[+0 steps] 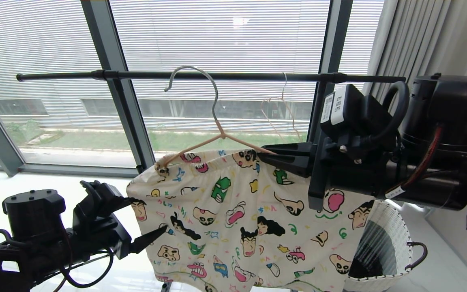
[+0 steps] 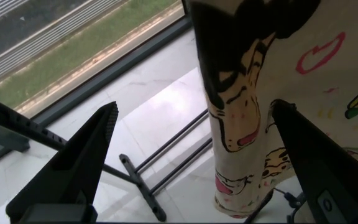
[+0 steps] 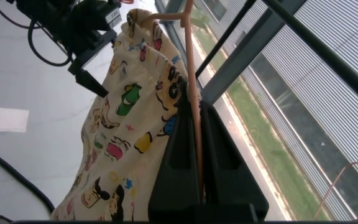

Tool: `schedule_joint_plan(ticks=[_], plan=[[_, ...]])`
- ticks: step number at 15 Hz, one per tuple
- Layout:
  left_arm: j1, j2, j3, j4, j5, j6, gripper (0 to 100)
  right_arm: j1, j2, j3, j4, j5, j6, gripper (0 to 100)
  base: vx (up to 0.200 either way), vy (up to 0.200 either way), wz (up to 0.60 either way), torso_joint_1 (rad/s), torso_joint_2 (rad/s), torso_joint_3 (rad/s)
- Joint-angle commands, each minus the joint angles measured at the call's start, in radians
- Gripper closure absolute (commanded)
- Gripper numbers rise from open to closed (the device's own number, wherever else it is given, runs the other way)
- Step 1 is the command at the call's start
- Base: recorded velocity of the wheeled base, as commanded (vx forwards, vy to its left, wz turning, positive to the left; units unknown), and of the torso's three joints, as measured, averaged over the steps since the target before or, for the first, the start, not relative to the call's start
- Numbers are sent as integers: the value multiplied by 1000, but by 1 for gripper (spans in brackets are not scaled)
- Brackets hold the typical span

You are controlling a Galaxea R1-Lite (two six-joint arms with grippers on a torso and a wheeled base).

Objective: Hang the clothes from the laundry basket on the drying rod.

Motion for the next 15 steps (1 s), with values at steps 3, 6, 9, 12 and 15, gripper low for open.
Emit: schedule_joint_plan(ticks=[3,6,9,12,15], plan=[[2,11,2,-9,3,1,100,0,2,1,-1,-1,0,100,0,0,0,0,0,0],[6,9,0,-9,12,1,100,-3,3,1,-1,-1,0,100,0,0,0,0,0,0],[9,12,2,-9,49,1,100,-6,5,1,-1,-1,1,100,0,0,0,0,0,0],[31,35,2,-9,119,7,100,-8,5,0,-1,-2,1,100,0,0,0,0,0,0],[31,34,2,-12,130,8,100,-8,5,0,-1,-2,0,100,0,0,0,0,0,0]])
